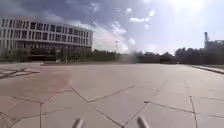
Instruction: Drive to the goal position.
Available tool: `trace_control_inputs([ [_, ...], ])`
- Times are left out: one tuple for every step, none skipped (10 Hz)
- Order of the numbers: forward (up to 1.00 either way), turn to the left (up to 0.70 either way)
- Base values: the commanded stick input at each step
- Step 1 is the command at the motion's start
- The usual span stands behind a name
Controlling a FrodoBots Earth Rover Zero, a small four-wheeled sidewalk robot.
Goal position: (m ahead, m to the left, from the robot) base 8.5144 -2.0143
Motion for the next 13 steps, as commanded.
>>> trace_control_inputs([
  [0.69, 0.0],
  [0.69, 0.0],
  [0.69, 0.0],
  [0.69, 0.0],
  [0.69, 0.0],
  [0.69, 0.0],
  [0.69, 0.0],
  [0.69, 0.0],
  [0.69, 0.0],
  [0.69, 0.0],
  [0.69, 0.0],
  [0.69, -0.08],
  [0.69, -0.32],
])
